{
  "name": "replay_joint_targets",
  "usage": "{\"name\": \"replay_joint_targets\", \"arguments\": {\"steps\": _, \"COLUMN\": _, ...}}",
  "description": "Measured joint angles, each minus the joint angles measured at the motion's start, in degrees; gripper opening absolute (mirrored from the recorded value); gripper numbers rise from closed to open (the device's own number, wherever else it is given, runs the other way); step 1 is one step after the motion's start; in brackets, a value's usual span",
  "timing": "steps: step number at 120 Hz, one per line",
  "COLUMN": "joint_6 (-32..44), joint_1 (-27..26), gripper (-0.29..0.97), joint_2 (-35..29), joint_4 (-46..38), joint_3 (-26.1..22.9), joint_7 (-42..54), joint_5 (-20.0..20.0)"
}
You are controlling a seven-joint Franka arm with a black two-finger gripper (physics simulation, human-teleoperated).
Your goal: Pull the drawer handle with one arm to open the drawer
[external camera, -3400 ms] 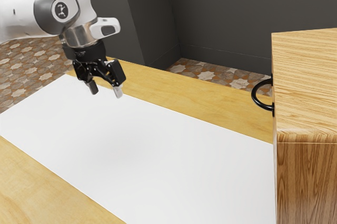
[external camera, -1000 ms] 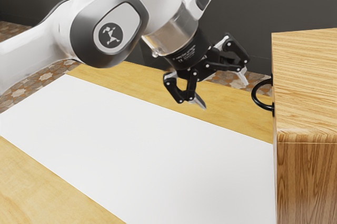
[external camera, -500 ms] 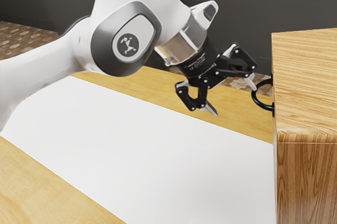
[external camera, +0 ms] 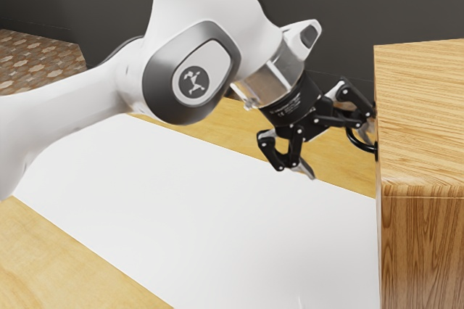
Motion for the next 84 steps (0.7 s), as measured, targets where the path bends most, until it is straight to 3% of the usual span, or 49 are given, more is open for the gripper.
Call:
{"name": "replay_joint_targets", "arguments": {"steps": 32, "joint_6": -0.58, "joint_1": 0.88, "gripper": 0.68, "joint_2": -0.34, "joint_4": -0.01, "joint_3": 0.39, "joint_7": 0.53, "joint_5": 0.45}}
{"name": "replay_joint_targets", "arguments": {"steps": 84, "joint_6": -4.51, "joint_1": -4.37, "gripper": 0.68, "joint_2": -1.99, "joint_4": -0.57, "joint_3": 8.09, "joint_7": 2.93, "joint_5": 0.6}}
